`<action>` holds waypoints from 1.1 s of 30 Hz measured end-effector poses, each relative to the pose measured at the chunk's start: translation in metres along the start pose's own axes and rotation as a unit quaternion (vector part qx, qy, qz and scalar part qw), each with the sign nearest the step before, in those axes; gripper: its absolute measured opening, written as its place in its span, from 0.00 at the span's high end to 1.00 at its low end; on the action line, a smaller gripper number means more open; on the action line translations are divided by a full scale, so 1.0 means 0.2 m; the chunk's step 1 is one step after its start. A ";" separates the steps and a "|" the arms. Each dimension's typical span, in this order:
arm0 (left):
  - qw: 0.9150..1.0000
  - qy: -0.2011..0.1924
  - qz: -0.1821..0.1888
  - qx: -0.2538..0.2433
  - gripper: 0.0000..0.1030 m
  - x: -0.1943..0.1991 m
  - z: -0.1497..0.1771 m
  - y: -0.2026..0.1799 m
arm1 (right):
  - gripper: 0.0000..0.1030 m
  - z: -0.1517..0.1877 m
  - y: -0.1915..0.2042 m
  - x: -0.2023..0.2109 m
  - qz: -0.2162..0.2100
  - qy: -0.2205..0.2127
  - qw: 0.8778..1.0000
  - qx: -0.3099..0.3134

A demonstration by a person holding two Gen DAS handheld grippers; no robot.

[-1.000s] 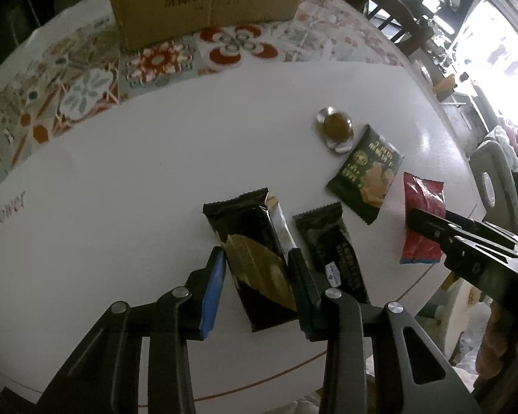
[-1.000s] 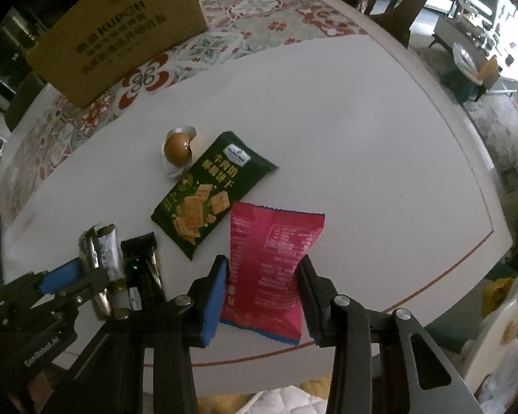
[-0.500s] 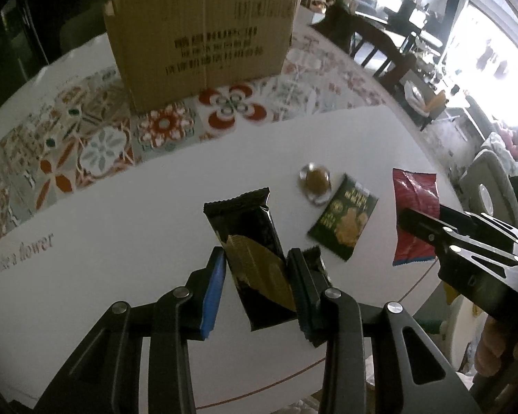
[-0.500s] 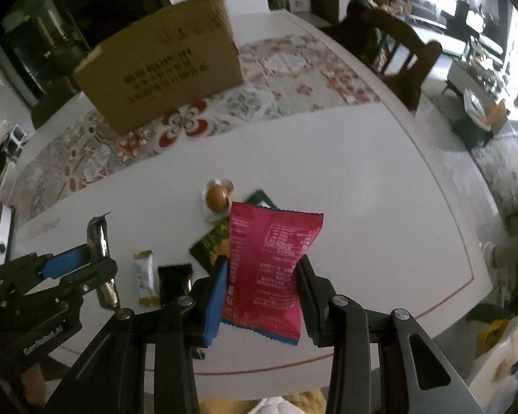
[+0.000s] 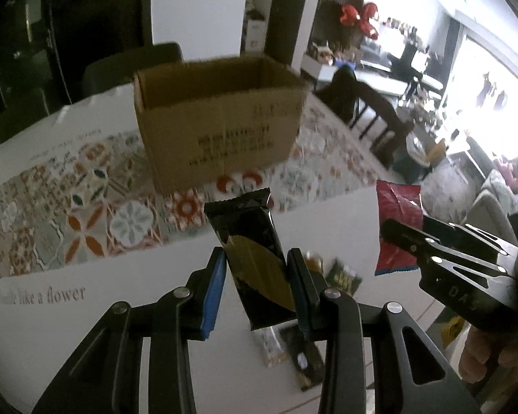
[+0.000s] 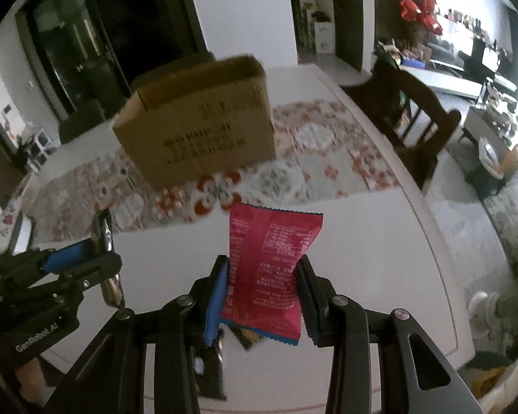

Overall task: Organize snacks
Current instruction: 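Carry the black bar and red packet over the box and open both tools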

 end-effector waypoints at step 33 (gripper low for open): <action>0.994 -0.099 -0.047 0.015 0.65 -0.15 -0.80 0.29 | 0.62 -0.90 0.21 -0.33 -0.080 -0.073 0.993 0.045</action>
Point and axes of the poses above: each gripper's, at about its wrist camera, not at the fingertips, and x roughly against the way its jaws point, y to its left, z to its underside, the point moved 1 cm from there along -x, roughly the way its jaws point, and after that the axes turned 2 degrees about -z, right-handed, at the moved point
